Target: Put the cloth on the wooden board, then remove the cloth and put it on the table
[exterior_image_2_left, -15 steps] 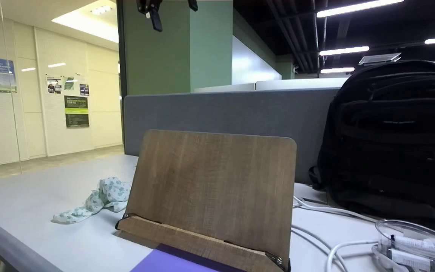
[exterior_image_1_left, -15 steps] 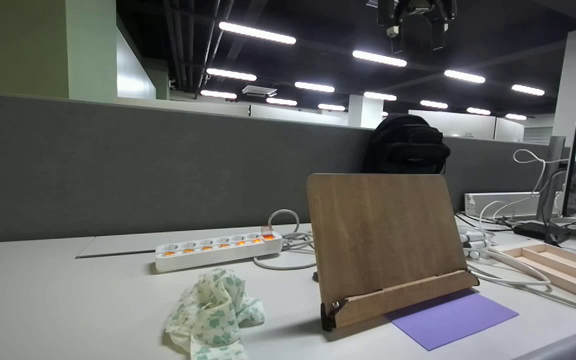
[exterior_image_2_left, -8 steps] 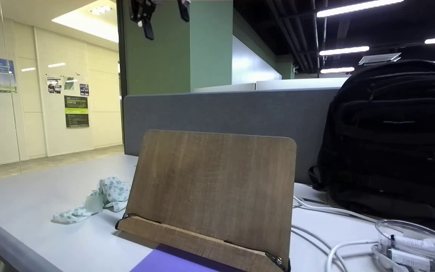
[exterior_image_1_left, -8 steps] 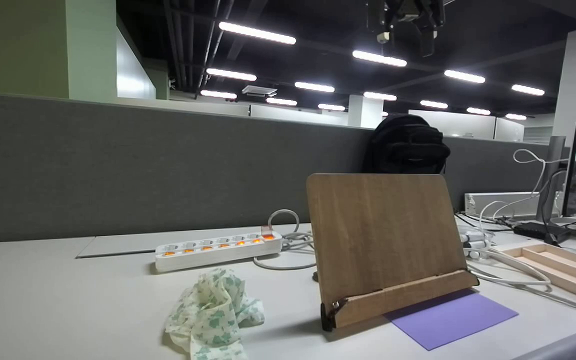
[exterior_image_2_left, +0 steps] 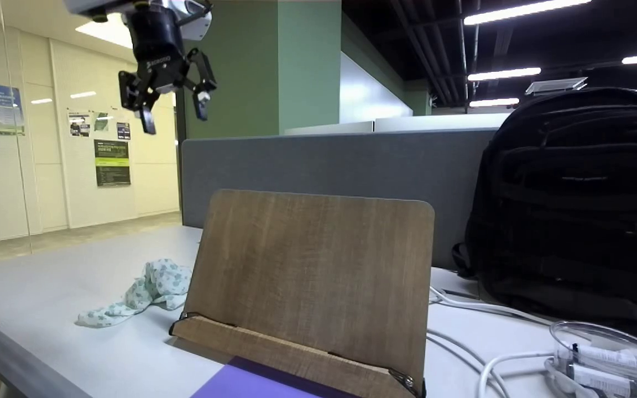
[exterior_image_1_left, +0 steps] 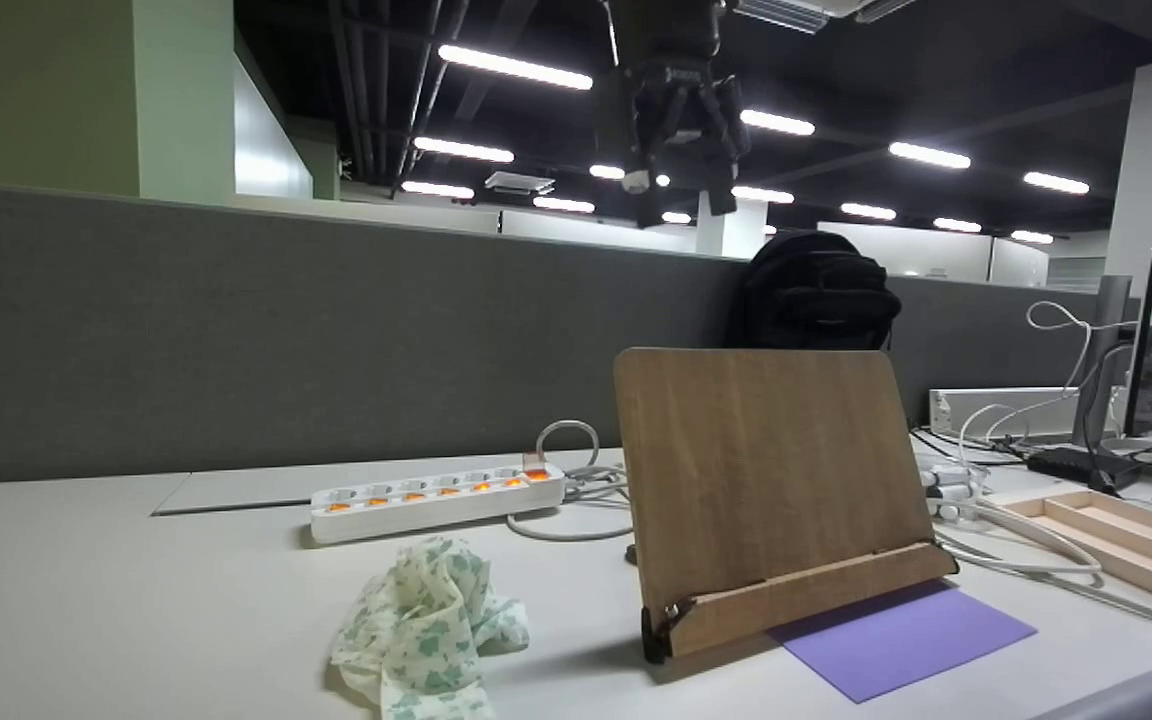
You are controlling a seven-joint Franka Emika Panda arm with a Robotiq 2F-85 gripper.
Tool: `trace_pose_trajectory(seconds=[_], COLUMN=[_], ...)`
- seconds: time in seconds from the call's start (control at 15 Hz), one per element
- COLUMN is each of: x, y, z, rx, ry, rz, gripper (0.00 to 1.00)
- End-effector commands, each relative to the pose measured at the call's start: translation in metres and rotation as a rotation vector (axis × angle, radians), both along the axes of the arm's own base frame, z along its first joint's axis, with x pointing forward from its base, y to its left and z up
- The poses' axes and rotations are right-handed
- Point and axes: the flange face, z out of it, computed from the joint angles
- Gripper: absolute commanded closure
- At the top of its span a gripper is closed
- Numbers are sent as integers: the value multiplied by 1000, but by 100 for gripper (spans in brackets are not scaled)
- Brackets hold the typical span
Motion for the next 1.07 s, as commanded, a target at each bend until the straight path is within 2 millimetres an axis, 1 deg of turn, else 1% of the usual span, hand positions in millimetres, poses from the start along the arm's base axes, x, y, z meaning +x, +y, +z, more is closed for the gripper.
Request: trace_pose_trajectory(seconds=[0.0,0.2,0.27,0.33,0.4,0.53,0.73,0.87,1.0], x=[-6,-3,-1,-2,-9,-8,-4,4,15], y=[47,85,97,104,90,101,102,104,109], z=[-34,-59,-65,-62,-65,-71,-69,-82,-100], rx=[-9,11,13,10,12,9,9,13,33], ry=[-45,-87,-29,11,-29,-1,5,-14,-8], rz=[63,114,132,159,151,167,167,145,154], gripper=[0,0,0,0,0,0,0,0,0])
